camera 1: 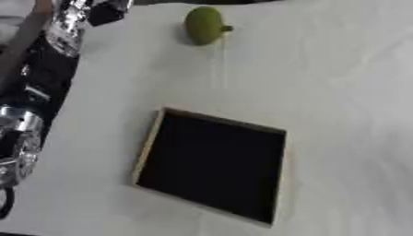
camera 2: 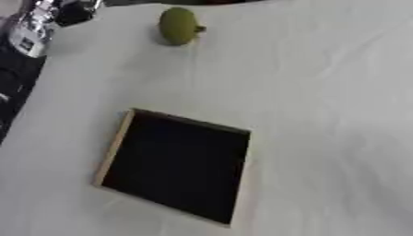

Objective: Pick up objects on the table and place them in the box.

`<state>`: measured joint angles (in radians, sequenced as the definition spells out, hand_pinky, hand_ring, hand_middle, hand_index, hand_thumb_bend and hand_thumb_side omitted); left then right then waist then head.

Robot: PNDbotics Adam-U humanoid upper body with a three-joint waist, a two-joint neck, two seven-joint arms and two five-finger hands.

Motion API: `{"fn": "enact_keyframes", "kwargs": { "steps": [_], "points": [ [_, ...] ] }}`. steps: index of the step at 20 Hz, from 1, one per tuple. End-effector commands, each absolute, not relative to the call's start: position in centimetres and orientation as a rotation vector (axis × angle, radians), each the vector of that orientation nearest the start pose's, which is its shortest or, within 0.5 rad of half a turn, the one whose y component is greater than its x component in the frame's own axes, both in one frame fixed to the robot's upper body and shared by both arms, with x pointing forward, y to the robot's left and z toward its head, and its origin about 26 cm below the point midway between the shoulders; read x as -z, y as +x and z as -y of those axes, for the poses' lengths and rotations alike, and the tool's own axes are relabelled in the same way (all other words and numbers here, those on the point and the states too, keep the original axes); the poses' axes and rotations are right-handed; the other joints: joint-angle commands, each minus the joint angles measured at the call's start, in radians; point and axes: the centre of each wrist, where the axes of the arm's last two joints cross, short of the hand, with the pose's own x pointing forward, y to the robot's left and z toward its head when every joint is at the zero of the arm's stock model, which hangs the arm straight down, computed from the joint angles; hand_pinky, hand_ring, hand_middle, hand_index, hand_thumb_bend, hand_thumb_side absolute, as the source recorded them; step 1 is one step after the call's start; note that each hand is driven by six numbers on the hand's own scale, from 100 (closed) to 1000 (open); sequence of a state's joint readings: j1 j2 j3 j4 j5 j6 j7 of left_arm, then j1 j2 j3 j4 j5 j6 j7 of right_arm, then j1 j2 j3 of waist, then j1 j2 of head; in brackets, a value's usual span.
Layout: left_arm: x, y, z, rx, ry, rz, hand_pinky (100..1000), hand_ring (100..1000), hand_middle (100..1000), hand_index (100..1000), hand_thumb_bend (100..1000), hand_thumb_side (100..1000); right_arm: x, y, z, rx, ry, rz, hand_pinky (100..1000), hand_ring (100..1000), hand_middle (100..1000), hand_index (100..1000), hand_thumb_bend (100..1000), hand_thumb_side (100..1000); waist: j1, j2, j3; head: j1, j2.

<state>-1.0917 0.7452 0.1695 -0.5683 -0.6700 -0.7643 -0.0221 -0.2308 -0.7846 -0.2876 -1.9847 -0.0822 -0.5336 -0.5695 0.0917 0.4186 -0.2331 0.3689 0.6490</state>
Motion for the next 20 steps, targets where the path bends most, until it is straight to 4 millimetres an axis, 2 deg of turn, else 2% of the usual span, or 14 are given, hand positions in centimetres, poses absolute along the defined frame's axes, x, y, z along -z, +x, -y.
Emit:
{"fn": "enact_keyframes", "kwargs": {
  "steps": [1,7,10,14,20],
  "points": [
    [-27.76,44.96,-47.43,1.142,1.070,1.954,937,904,950,948,100,444,-29.11,26.72,37.86,0.041,0.747,-3.153,838,809,732,804,100,218,-0.003,-0.021,0.002,0.005,-0.003],
    [-27.10,44.74,-48.09,1.290,1.027,1.767,958,925,947,961,100,483,-28.91,26.70,37.92,0.034,0.756,-3.167,838,809,731,804,100,221,-0.005,-0.028,0.006,0.007,0.000],
    [-26.86,44.66,-48.29,1.307,1.012,1.712,965,933,949,963,100,448,-28.78,26.69,37.95,0.026,0.761,-3.174,838,810,731,803,100,226,-0.005,-0.032,0.006,0.010,-0.002],
    [-26.88,44.72,-48.17,1.355,0.997,1.671,980,947,957,969,100,350,-28.64,26.67,38.00,0.012,0.769,-3.184,838,811,731,803,100,231,-0.005,-0.034,0.006,0.013,-0.005],
    [-27.47,45.00,-47.51,1.394,0.966,1.691,983,943,962,966,100,345,-28.46,26.65,38.06,-0.001,0.778,-3.192,838,812,731,803,100,236,-0.006,-0.036,0.005,0.019,-0.008]
  ]
}}
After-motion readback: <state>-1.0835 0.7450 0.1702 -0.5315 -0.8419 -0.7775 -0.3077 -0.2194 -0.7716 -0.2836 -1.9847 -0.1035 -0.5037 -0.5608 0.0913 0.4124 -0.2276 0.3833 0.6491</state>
